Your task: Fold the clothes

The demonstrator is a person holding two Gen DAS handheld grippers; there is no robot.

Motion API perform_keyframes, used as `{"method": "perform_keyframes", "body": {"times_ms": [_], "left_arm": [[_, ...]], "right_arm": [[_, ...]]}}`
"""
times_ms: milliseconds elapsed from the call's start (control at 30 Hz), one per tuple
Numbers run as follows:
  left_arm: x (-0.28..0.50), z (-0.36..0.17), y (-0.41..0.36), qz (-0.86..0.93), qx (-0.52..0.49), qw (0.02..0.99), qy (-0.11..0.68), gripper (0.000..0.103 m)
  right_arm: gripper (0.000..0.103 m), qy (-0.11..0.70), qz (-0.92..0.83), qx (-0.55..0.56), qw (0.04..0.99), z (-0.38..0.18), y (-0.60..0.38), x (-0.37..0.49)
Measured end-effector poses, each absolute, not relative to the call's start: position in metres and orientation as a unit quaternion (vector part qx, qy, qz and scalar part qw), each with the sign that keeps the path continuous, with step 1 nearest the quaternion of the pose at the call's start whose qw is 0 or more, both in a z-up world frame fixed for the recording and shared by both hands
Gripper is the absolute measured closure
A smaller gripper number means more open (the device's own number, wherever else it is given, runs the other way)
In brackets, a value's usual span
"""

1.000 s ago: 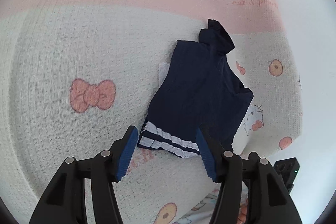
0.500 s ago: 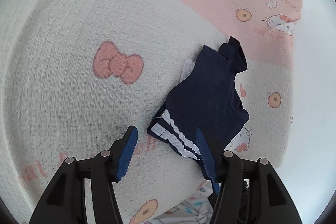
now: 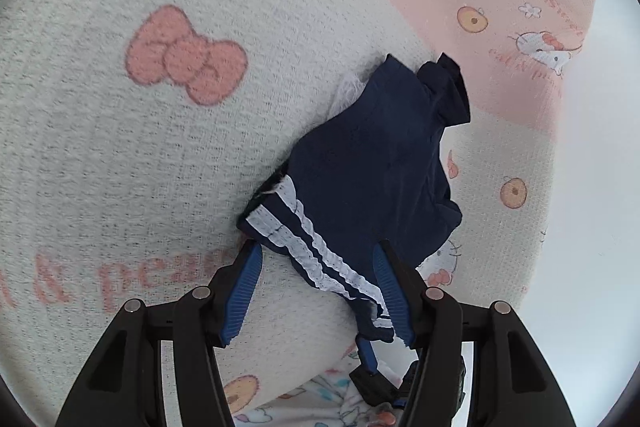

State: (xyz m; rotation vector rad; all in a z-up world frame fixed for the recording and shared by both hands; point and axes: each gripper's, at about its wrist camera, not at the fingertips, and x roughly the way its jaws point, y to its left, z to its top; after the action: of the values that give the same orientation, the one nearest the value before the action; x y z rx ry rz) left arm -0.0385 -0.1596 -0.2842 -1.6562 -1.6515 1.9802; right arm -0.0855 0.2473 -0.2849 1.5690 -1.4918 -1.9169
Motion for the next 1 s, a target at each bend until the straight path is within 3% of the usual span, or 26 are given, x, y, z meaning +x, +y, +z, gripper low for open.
{"method": "perform_keyframes", "body": {"times_ms": [267,533,567,600,667,800,867,1000], "left_arm": [[-0.045,-0.286,-0.158,0.642,-0.534,0.030,-0.549,0.048],[-0.044,-0.286,-0.155,0.651,-0.528,0.018,-0.545,0.049],[-0.044,-0.286,-0.154,0.652,-0.527,0.011,-0.545,0.055],[-0.043,-0.286,-0.154,0.653,-0.525,0.004,-0.546,0.058],[-0.045,-0.284,-0.151,0.662,-0.534,-0.001,-0.527,0.065],[-0.053,-0.278,-0.144,0.682,-0.549,0.009,-0.482,0.067],[-0.054,-0.275,-0.142,0.693,-0.551,0.007,-0.464,0.077],[-0.055,-0.262,-0.140,0.731,-0.545,0.007,-0.411,0.090]], "right_arm": [[0.032,-0.598,-0.603,0.521,0.089,-0.299,0.250,-0.087],[0.033,-0.575,-0.615,0.533,0.083,-0.300,0.240,-0.091],[0.038,-0.567,-0.621,0.534,0.081,-0.299,0.239,-0.092],[0.052,-0.554,-0.630,0.539,0.076,-0.298,0.237,-0.093],[0.066,-0.521,-0.652,0.547,0.065,-0.295,0.233,-0.096],[0.072,-0.464,-0.689,0.552,0.075,-0.290,0.225,-0.102],[0.081,-0.430,-0.711,0.552,0.075,-0.286,0.221,-0.106],[0.087,-0.346,-0.761,0.544,0.067,-0.273,0.211,-0.110]]}}
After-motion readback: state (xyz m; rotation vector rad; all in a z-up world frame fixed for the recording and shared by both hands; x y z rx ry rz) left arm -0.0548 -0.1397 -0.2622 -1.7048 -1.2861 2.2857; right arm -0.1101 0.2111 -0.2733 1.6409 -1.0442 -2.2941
